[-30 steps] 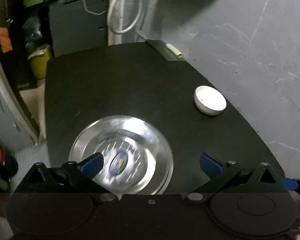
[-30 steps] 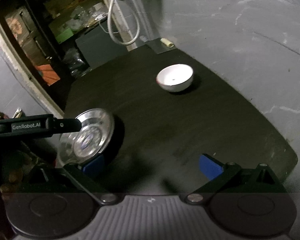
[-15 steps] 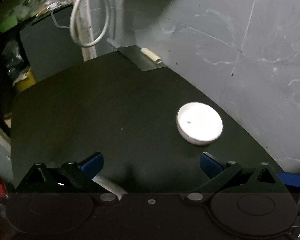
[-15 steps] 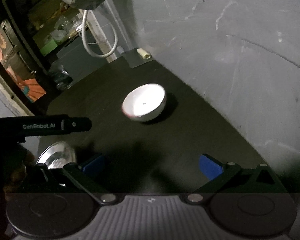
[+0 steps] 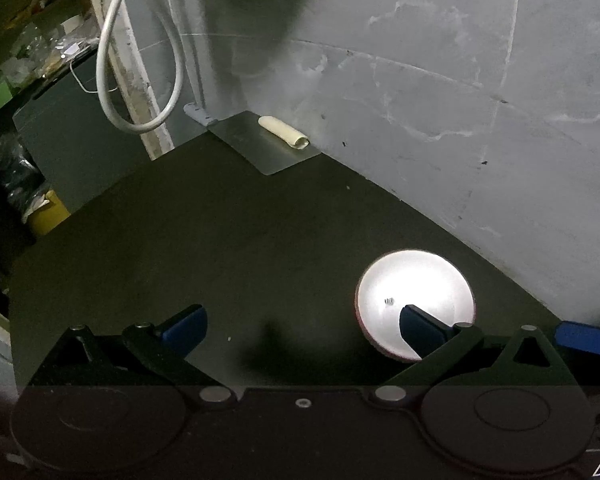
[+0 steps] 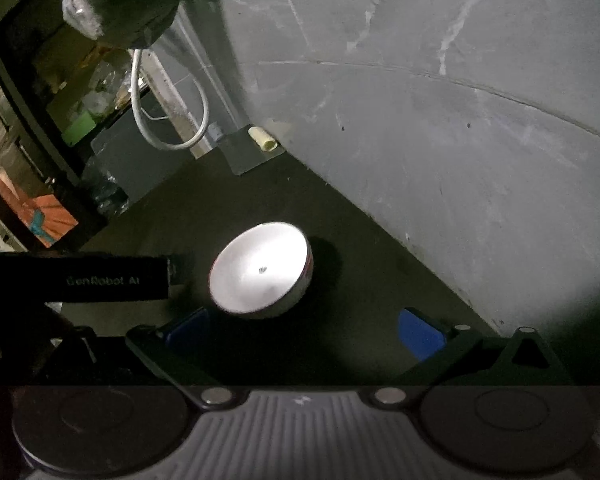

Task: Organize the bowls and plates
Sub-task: 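Move the open left tool to the second white bowl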

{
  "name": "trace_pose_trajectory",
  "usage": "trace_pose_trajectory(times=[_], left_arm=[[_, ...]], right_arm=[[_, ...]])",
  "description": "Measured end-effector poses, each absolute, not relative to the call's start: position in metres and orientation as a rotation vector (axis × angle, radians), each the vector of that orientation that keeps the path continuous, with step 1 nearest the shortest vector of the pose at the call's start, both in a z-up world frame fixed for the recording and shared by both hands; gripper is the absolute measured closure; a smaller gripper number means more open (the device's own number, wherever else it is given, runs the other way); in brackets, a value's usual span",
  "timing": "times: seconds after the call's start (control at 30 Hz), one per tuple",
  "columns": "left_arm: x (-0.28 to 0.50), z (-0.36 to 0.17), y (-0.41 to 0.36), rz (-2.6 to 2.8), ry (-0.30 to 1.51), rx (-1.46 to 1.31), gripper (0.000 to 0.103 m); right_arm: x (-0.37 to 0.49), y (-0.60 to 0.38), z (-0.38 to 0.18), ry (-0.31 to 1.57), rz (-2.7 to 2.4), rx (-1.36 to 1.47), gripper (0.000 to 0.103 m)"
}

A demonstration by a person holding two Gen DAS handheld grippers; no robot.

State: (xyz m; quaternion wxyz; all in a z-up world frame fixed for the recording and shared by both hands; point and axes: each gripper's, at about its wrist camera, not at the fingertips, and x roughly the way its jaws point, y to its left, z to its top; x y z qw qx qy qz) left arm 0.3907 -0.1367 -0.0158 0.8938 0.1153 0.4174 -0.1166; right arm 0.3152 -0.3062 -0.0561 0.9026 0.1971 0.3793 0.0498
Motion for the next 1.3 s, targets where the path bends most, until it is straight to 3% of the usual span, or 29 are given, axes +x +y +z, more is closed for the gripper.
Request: trace_pose_trajectory(times=[0.97, 1.3], left_arm=[[0.423, -0.046, -0.149, -0.294, 0.921, 0.247, 0.001], [0.42, -0.048, -0.152, -0.343, 0.926, 0.204, 0.022]], right_arm=[[0.342, -0.295, -0.08, 0.789, 0.085, 0.393, 0.005], [0.347, -0.291, -0.082, 0.793, 0.096, 0.376, 0.022]])
